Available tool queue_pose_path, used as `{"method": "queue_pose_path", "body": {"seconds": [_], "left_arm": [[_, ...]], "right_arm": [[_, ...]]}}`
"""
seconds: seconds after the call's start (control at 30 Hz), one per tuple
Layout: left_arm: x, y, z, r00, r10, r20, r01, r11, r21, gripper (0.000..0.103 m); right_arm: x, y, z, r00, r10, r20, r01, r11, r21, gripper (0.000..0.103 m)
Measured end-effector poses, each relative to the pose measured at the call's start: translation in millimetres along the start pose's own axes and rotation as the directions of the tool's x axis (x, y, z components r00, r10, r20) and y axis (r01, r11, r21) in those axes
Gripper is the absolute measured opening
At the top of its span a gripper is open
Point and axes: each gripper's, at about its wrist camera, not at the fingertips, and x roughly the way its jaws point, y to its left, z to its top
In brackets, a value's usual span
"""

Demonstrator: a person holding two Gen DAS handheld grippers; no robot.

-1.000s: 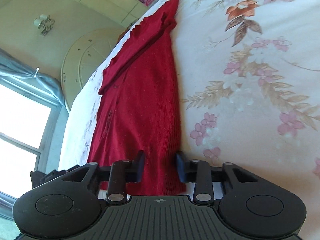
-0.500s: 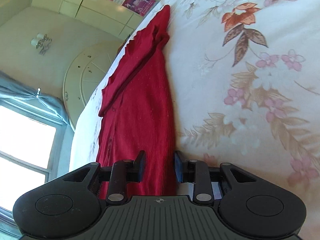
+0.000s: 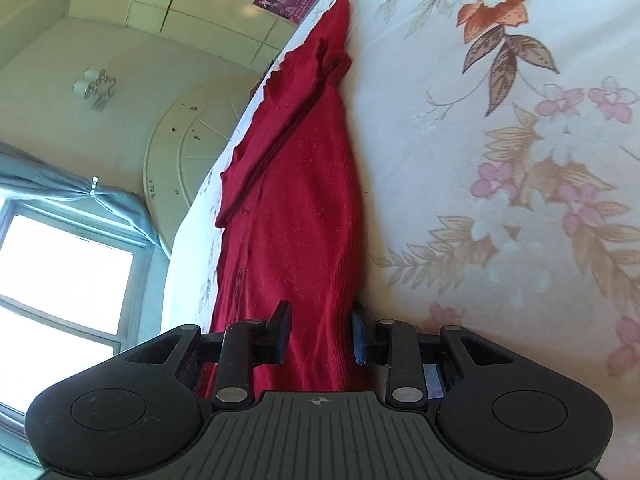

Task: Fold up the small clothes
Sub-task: 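Grasp the hem with both grippers and lift it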

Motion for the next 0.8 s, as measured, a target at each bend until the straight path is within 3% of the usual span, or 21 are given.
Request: {"method": "queue_pose_path", "body": {"seconds": [0.07, 0.17, 0.23, 0.27, 0.3, 0.33, 0.37, 0.47, 0.53, 0.6, 0.63, 0.7, 0.8], "left_arm": [[-1.5, -1.4, -2.1, 1.000, 0.002, -0.004, -0.002, 1.000, 0.010, 0.038], [-7.2, -4.0, -10.3, 0.999, 0.046, -0.021, -0.045, 0.998, 0.053, 0.023], [-9.8, -5.2, -14.1, 0.998, 0.067, -0.011, -0.066, 0.994, 0.083, 0.019], [-9.7, -5.3, -14.4, 0.996, 0.091, -0.001, -0.090, 0.992, 0.090, 0.007], [-10.0, -5.0, -14.2, 0.993, 0.114, 0.023, -0.115, 0.989, 0.088, 0.002], [-14.0, -5.8, -14.3, 0.994, 0.093, 0.064, -0.098, 0.992, 0.079, 0.002], [-22.3, -10.1, -14.4, 0.991, 0.049, 0.125, -0.060, 0.994, 0.087, 0.002], [-52.7, -20.2, -17.6, 0.955, -0.086, 0.283, 0.062, 0.994, 0.091, 0.002], [-54.5, -17.4, -18.5, 0.956, -0.019, 0.293, -0.008, 0.996, 0.091, 0.002], [-34.8, -1.6, -19.0, 0.966, 0.150, 0.211, -0.162, 0.986, 0.044, 0.002], [-28.1, 8.7, -21.9, 0.969, 0.162, 0.186, -0.166, 0.986, 0.005, 0.002], [-33.1, 19.2, -27.1, 0.967, 0.121, 0.224, -0.111, 0.992, -0.056, 0.002], [-42.9, 17.6, -27.9, 0.957, 0.074, 0.280, -0.044, 0.993, -0.112, 0.002]], "right_arm": [[6.3, 2.9, -3.0, 0.998, 0.043, -0.054, -0.044, 0.999, -0.013, 0.030], [6.7, 11.0, -19.3, 0.987, 0.094, -0.133, -0.102, 0.993, -0.058, 0.030], [-2.7, 10.6, -27.8, 0.989, 0.076, -0.126, -0.085, 0.994, -0.071, 0.030], [-7.1, 8.1, -29.7, 0.991, 0.072, -0.109, -0.079, 0.995, -0.060, 0.030], [-10.6, 6.7, -30.4, 0.995, 0.059, -0.086, -0.065, 0.996, -0.058, 0.025], [-12.1, 6.6, -30.7, 0.997, 0.041, -0.071, -0.046, 0.997, -0.066, 0.008], [-12.8, 8.3, -30.4, 0.998, 0.022, -0.058, -0.026, 0.996, -0.080, 0.003], [-33.8, 24.3, -28.0, 0.994, 0.103, 0.021, -0.100, 0.989, -0.109, 0.003], [-50.7, 37.1, -26.4, 0.986, 0.156, 0.059, -0.147, 0.980, -0.133, 0.003], [-52.8, 37.4, -26.1, 0.990, 0.120, 0.072, -0.108, 0.983, -0.151, 0.003], [-46.8, 29.9, -26.5, 0.995, 0.083, 0.057, -0.074, 0.987, -0.140, 0.003], [-26.2, 11.5, -30.8, 0.999, -0.027, -0.022, 0.025, 0.995, -0.095, 0.003], [-27.4, 11.7, -35.6, 1.000, -0.001, -0.019, -0.001, 0.997, -0.079, 0.003]]}}
